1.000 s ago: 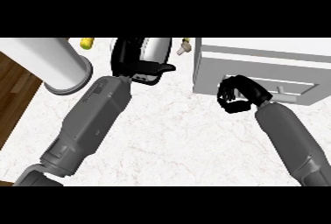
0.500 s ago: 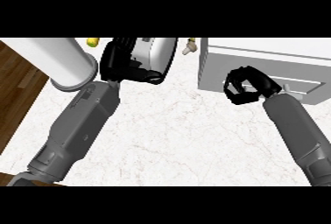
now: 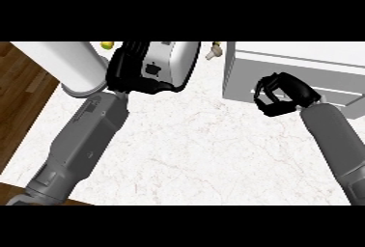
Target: Pick up the cup, place it into the drawer and close the drawer
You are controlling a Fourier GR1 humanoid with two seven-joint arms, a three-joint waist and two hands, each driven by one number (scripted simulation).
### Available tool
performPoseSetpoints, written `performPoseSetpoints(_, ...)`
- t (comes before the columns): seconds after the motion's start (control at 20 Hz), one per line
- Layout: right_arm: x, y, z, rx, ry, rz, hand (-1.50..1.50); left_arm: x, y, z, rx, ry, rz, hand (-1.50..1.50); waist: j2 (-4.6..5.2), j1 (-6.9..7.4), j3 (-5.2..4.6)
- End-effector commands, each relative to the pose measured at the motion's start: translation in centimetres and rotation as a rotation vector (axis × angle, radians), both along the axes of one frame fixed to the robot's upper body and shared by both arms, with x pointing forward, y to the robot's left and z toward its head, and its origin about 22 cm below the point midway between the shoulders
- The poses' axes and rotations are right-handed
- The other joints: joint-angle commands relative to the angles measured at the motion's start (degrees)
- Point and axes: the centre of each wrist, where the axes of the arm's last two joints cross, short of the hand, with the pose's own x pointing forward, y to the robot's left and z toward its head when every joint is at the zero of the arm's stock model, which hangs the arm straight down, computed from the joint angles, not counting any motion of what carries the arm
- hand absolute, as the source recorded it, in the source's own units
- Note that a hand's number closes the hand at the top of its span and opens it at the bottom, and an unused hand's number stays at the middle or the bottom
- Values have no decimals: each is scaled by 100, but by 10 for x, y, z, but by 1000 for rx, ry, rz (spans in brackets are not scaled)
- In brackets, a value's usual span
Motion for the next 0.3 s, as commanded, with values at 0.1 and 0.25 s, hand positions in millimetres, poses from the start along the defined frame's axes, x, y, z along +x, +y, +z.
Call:
performPoseSetpoints(0.1, 30, -30, 91, -54, -202, -181, 150, -3, 9, -4, -10, 4, -19, -150, 115, 286, -73)
performPoseSetpoints(0.25, 27, -35, 88, -39, -193, -185, 150, -7, 7, -12, -15, 17, -30, -150, 105, 275, -69)
